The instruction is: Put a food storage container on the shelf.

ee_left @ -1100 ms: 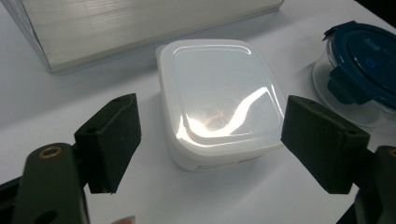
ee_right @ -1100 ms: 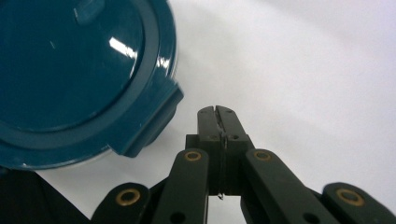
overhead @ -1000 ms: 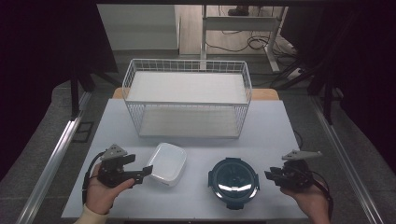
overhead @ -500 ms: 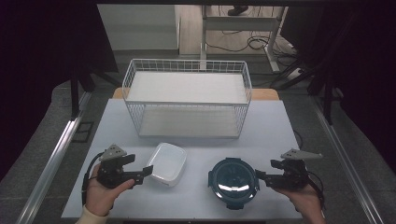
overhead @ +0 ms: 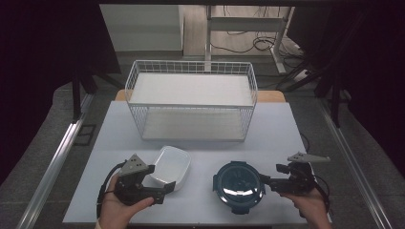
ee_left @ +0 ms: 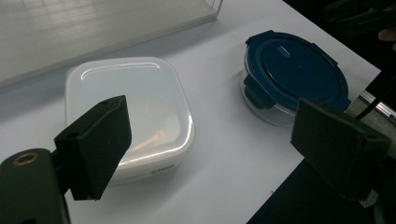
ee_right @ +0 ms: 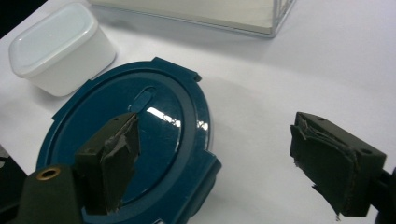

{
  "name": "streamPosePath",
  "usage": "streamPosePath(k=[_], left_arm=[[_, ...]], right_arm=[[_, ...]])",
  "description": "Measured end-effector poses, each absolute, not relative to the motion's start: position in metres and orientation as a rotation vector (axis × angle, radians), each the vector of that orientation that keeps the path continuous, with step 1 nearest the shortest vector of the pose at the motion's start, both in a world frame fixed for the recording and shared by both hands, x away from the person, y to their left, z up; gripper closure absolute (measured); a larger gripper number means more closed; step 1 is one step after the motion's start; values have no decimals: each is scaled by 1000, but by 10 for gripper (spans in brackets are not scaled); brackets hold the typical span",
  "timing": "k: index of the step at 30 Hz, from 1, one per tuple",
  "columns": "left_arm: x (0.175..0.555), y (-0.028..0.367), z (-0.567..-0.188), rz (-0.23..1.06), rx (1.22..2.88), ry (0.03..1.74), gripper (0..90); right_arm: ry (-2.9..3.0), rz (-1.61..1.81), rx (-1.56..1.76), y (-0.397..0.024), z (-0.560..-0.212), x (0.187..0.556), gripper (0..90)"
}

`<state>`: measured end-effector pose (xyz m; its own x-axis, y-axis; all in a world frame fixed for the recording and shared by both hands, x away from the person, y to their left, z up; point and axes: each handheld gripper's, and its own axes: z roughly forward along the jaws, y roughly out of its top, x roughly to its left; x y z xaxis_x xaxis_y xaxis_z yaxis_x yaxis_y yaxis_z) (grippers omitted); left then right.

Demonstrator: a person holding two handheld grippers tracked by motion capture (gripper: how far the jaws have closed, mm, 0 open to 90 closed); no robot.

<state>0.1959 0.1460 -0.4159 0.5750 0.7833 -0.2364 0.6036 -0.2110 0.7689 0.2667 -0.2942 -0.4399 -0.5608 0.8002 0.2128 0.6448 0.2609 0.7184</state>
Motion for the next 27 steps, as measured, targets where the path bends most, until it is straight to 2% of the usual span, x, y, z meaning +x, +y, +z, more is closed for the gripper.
streamPosePath(k=[5, 9, 17, 27], left_arm=[[199, 135, -421, 234, 1917, 1120, 125], [202, 121, -428, 149, 1913, 1118, 118], [209, 98, -427, 107, 1882, 1123, 103], [230, 72, -440, -38, 1851, 1161, 76]], right_arm=[[2353, 1194, 1359, -292, -441, 266, 150], [2365, 1200, 1366, -291, -443, 267, 142], [2350, 1233, 1361, -294, -437, 264, 135], [2360, 1267, 1399, -295, -439, 262, 134]])
